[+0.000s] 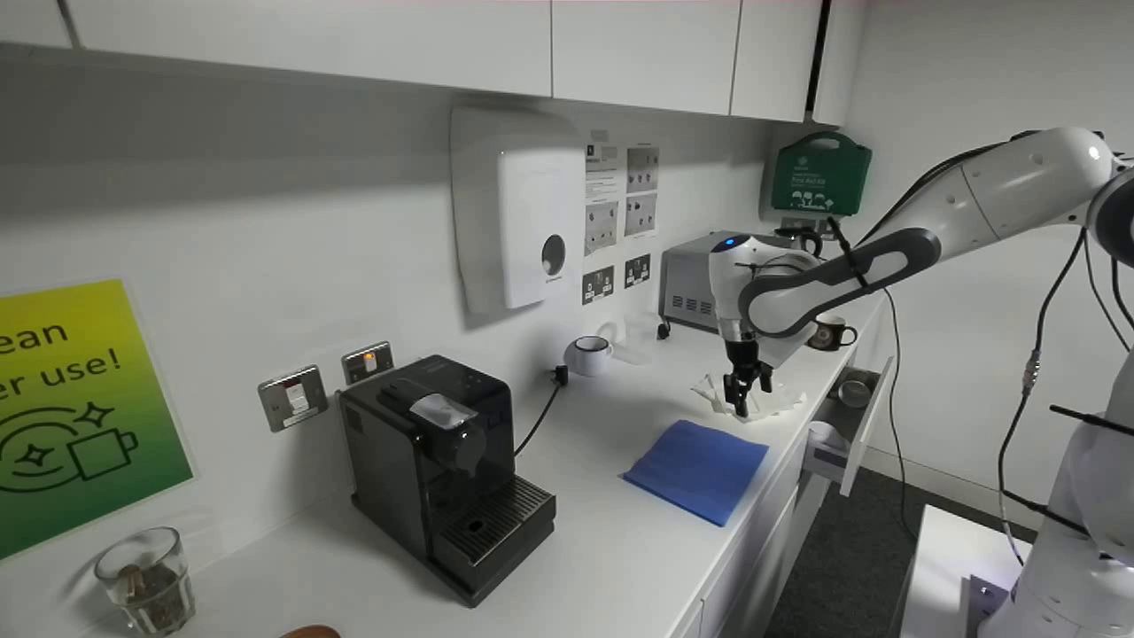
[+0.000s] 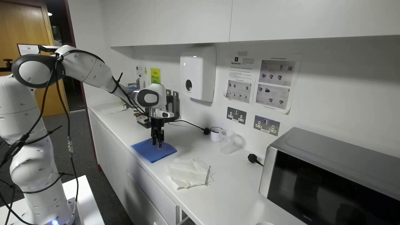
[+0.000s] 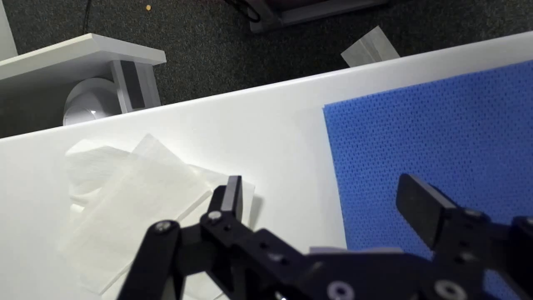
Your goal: Place the white napkins on the blue placemat
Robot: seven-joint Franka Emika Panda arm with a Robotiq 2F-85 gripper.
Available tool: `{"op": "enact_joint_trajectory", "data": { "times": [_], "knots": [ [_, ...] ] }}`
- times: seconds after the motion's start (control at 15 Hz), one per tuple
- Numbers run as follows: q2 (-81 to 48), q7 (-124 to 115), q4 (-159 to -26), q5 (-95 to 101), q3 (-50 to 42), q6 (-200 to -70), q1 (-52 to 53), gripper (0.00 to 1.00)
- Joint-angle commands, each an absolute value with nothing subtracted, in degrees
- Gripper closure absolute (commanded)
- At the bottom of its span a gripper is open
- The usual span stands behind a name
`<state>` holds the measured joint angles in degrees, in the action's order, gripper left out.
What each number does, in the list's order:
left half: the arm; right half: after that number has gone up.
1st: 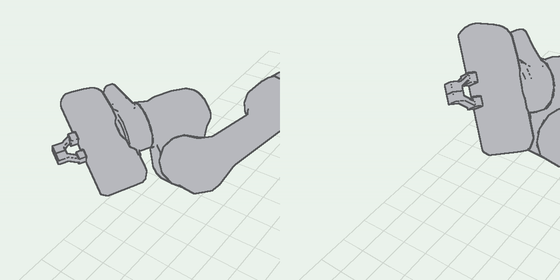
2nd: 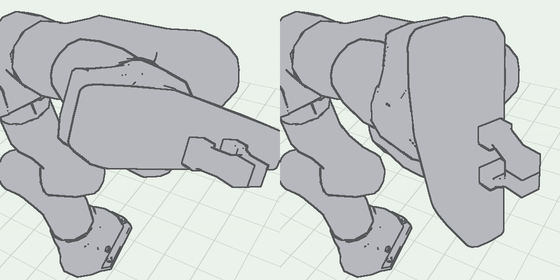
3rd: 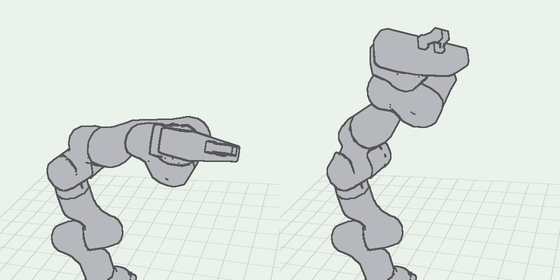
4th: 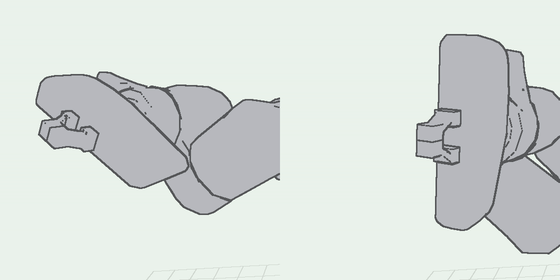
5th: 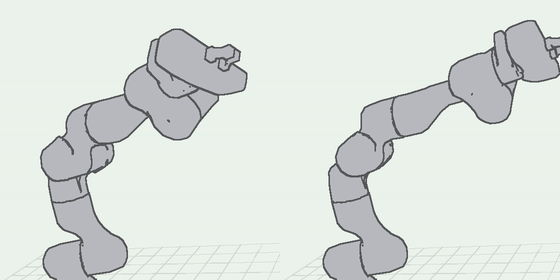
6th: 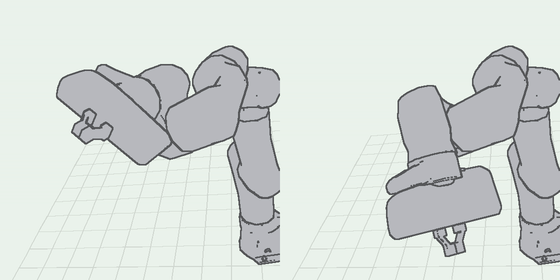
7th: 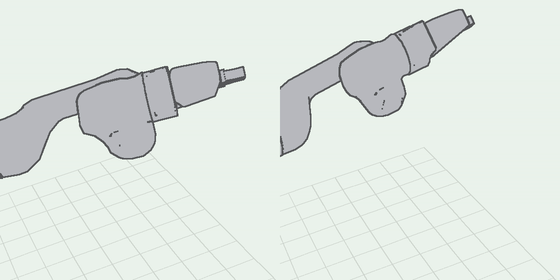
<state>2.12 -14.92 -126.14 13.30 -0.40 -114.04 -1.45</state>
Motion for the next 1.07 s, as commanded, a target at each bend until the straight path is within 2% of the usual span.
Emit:
{"op": "enact_joint_trajectory", "data": {
  "times": [0.0,1.0],
  "knots": [
    [2.36,-16.44,-125.96,15.25,-0.61,-115.38,-1.61,0.0],
    [0.07,-25.35,-124.52,27.95,-1.58,-120.16,-2.13,0.0]
  ]
}}
